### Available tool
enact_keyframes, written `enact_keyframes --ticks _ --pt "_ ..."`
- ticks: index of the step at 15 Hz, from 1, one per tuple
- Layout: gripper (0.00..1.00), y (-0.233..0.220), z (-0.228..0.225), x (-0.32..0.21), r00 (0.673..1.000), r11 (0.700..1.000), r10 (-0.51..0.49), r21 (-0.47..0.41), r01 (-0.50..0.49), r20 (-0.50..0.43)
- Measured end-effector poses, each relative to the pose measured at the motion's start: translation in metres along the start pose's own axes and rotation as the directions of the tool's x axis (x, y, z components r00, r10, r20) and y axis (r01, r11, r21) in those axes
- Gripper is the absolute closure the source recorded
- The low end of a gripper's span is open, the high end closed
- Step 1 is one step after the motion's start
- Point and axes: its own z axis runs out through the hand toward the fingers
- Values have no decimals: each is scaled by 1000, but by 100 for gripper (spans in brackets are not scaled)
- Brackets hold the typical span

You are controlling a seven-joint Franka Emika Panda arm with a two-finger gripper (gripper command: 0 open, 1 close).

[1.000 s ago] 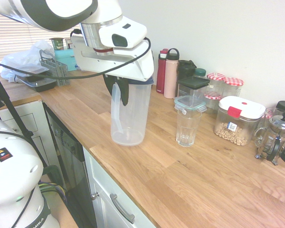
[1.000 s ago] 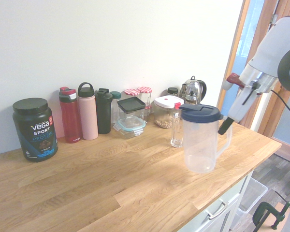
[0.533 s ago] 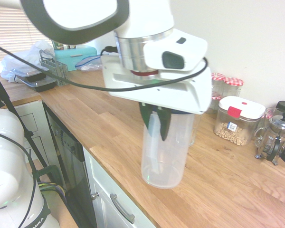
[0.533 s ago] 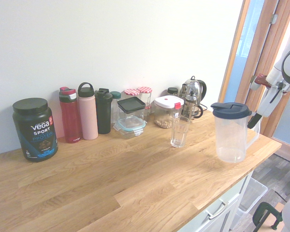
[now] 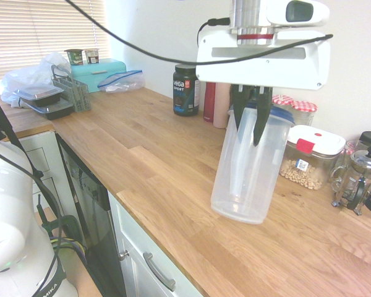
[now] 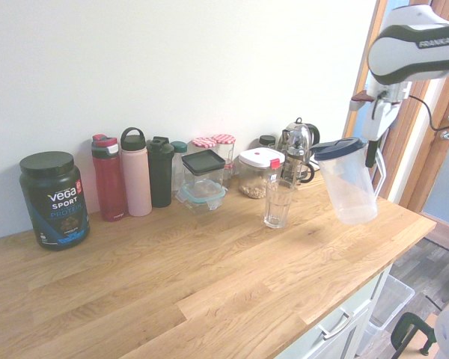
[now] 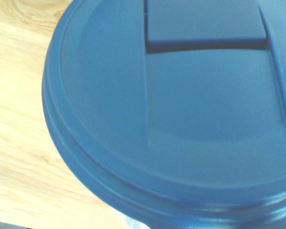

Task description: Pour me some water

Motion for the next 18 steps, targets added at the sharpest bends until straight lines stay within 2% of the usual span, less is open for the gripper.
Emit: enact_keyframes --ticks 4,8,12,18 --pt "100 -53 -18 24 994 988 25 -154 -8 108" --pt "100 -100 -8 33 989 951 41 -310 4 140" --pt "100 -139 -3 39 987 933 57 -361 0 147" --pt "100 -156 26 67 974 913 103 -407 -13 201"
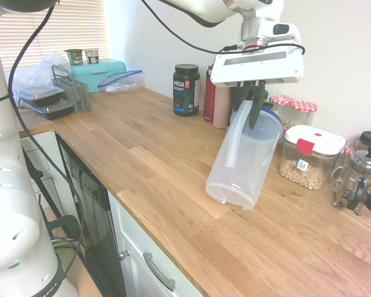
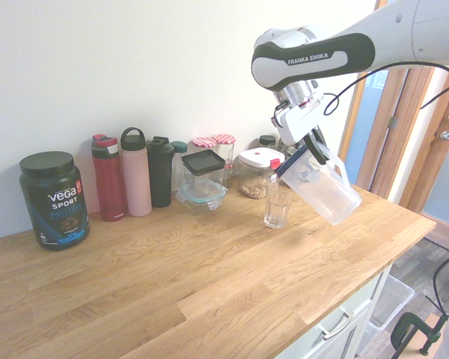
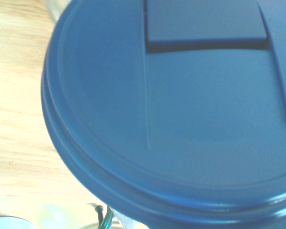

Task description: Pour me some water

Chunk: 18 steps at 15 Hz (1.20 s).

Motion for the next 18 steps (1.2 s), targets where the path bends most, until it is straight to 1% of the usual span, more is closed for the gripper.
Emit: enact_keyframes --ticks 5,9,11,12,14,16,18 --pt "100 -3 0 3 1000 1000 -2 -7 2 9" --pt "100 -5 -2 3 1000 1000 -18 11 18 1" --pt "100 6 5 6 999 999 -34 32 35 -14" --pt "100 16 13 4 999 997 -43 61 44 -27" --pt "100 48 28 -3 996 987 -53 146 62 -69" --pt "100 86 47 -14 992 970 -41 232 68 -119" --pt "100 122 73 -27 987 948 -5 313 55 -159"
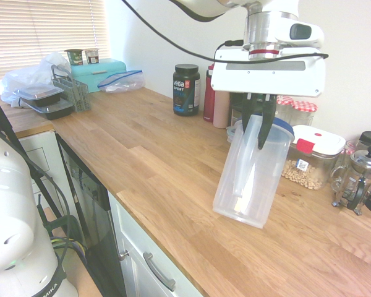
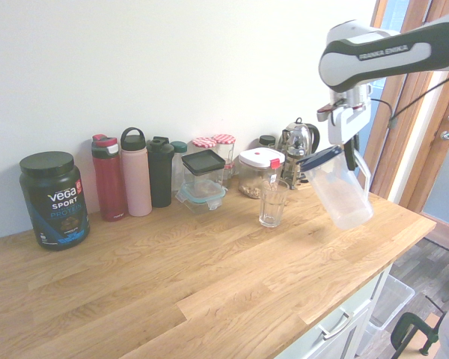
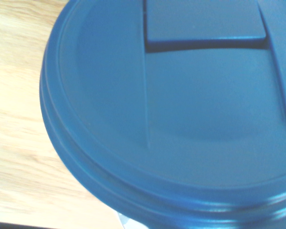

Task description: Pour me some water

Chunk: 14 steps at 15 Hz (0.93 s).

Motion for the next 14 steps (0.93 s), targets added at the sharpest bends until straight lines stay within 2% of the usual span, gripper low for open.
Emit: enact_keyframes --ticks 4,8,11,14 --pt "100 61 38 -49 990 984 124 140 -113 -68" --pt "100 65 49 -86 958 939 241 286 -190 -158" --pt "100 57 43 -84 910 889 343 395 -234 -233" --pt "100 49 58 -84 842 829 460 476 -295 -280"
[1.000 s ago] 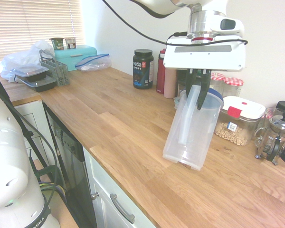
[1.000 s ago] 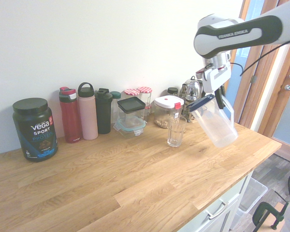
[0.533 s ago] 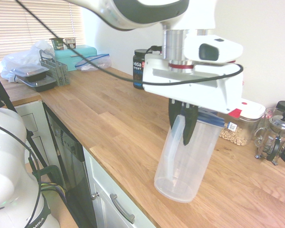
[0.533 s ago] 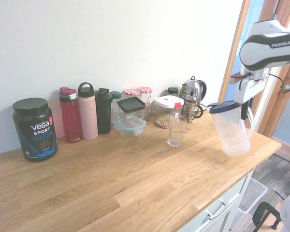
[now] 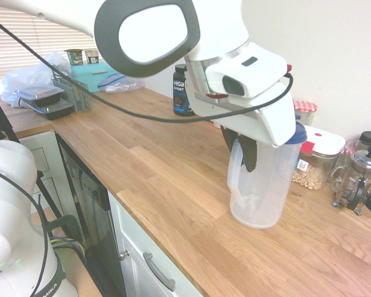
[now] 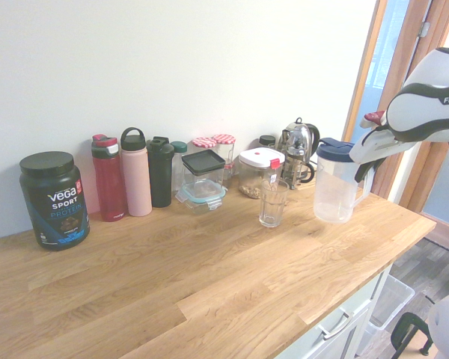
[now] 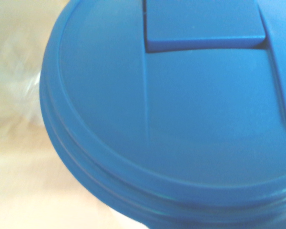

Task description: Pour me some water

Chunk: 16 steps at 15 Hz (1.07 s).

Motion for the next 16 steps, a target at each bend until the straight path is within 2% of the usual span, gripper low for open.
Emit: enact_keyframes --ticks 3,6,11,14,16 --pt "100 13 2 -26 998 997 65 30 -64 -11" --pt "100 -2 -36 -38 999 996 48 71 -46 -22" --pt "100 -47 -83 -112 995 993 -84 91 79 50" --pt "100 -106 -93 -185 980 975 -192 120 186 42" --pt "100 -149 -87 -246 968 958 -249 145 247 0"
